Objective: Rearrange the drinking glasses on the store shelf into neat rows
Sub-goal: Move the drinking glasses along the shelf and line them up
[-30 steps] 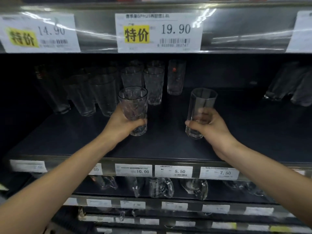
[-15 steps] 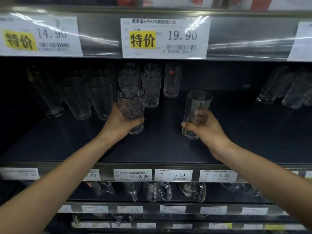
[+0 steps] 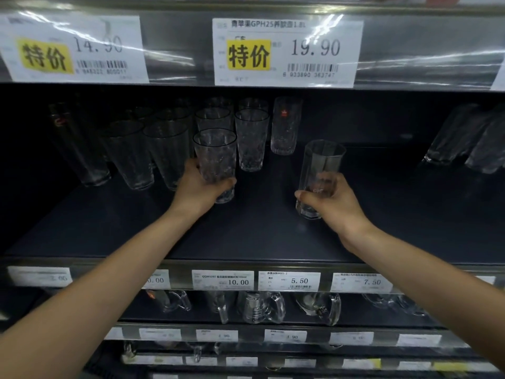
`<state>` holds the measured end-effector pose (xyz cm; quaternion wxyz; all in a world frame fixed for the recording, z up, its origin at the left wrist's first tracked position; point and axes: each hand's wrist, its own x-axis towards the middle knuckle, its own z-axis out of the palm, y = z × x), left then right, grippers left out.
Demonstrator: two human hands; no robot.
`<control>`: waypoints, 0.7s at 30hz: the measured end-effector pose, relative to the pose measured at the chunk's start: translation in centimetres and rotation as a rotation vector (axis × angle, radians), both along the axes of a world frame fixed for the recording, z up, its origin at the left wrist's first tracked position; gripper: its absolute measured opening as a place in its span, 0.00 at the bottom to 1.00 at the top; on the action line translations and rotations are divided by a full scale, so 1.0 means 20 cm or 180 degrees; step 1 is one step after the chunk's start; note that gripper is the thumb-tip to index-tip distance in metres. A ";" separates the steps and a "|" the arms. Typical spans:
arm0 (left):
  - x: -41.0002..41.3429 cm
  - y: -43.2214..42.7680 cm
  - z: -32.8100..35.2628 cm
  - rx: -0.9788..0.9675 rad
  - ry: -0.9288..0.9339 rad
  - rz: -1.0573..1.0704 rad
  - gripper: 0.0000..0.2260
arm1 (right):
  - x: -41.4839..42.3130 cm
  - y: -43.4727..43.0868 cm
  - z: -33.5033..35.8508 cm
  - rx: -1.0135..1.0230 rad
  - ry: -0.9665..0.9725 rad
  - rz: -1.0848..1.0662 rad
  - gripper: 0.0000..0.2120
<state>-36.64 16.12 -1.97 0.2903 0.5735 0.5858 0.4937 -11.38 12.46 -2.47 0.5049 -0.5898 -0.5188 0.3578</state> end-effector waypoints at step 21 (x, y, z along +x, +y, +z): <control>-0.01 0.09 0.00 0.0074 0.0580 0.0529 0.33 | -0.02 0.12 0.01 -0.0062 -0.0436 0.0239 0.28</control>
